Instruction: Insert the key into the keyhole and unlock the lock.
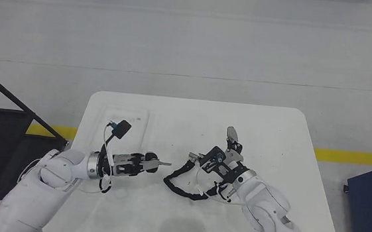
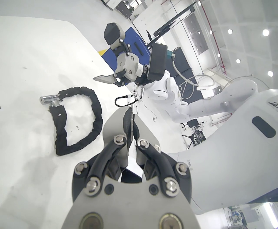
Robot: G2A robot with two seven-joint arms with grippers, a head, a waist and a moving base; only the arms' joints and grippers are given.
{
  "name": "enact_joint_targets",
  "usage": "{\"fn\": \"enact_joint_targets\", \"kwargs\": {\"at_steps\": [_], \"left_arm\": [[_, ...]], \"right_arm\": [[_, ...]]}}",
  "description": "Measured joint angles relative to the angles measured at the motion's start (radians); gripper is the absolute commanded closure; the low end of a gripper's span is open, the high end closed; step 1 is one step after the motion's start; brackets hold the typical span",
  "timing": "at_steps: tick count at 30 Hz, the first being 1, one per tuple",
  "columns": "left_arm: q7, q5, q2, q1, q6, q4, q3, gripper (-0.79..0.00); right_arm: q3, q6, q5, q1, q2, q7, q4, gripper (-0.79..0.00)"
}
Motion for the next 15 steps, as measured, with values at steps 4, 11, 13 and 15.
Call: {"fn": "enact_joint_targets", "kwargs": {"at_steps": [4,11,13,15], "left_arm": [[0.013,-0.024,-0.035,-0.110,0.003,0.068,0.119,0.000],[-0.024,-0.201,-0.093,-0.272,0.033,0.240,0.266,0.000],[-0.048,-0.240,-0.105,-0.304,0.045,0.281,0.290,0.000],[-0.067,-0.243,-0.117,-0.338,0.052,0.323,0.313,0.000]], "right_arm": [[0.000,0.000,0.000,0.000,0.000,0.000,0.000,-0.785],[0.022,0.099,-0.166,-0.025,0.009,-0.116,0.020,-0.785],[0.027,0.141,-0.227,-0.035,0.011,-0.167,0.031,-0.785],[0.028,0.196,-0.308,-0.036,0.014,-0.220,0.045,-0.785]]}}
